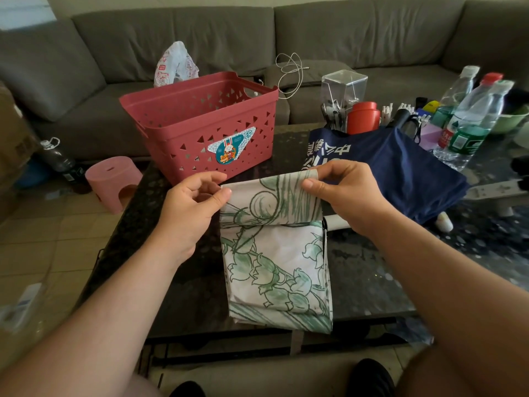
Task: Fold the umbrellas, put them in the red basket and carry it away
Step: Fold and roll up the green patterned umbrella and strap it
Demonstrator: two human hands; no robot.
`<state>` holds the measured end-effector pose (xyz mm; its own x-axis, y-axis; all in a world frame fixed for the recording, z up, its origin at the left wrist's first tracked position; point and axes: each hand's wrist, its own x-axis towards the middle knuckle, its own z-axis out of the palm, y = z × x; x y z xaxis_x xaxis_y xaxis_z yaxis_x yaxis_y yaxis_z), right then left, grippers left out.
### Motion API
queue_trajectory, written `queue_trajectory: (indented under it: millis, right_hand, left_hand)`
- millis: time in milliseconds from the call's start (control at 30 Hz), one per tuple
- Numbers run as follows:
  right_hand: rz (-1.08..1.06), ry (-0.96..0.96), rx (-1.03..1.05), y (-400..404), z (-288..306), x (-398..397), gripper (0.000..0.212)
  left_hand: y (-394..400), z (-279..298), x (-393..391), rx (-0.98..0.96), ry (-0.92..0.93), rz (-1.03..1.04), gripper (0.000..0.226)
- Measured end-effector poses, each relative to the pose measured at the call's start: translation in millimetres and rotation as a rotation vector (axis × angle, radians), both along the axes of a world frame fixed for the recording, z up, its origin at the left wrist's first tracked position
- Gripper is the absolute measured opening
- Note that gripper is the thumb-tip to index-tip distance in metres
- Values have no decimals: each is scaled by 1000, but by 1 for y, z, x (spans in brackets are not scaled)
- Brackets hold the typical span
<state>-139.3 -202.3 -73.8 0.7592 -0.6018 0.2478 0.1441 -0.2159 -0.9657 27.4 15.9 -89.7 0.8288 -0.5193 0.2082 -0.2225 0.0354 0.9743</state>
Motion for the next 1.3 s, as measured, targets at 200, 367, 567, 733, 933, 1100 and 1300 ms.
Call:
queue_trajectory:
  millis: [200,367,567,733,933,1100,1300]
  right_hand:
    - [1,-13,-2,0,0,0,16]
    - [12,-7,2,1,0,0,18]
    - [-19,27,3,1,1,1,24]
    - [-51,41,6,0,0,1,22]
    - [-6,-8,56,3,4,-1,16]
    - [1,-54,56,3,5,-4,22]
    - [61,-35,20,2,3,-6,43]
  left_hand:
    - [0,2,0,-6,6,49,10]
    - [-1,0,3,6,103,43,13]
    - [0,5,5,-59,282,25,23]
    - [6,3,12,-47,100,-35,18]
    - [9,-7,10,212,-256,-238,55]
    - [6,-4,7,76,-159,-120,16]
    - [7,-6,7,3,-89,-121,17]
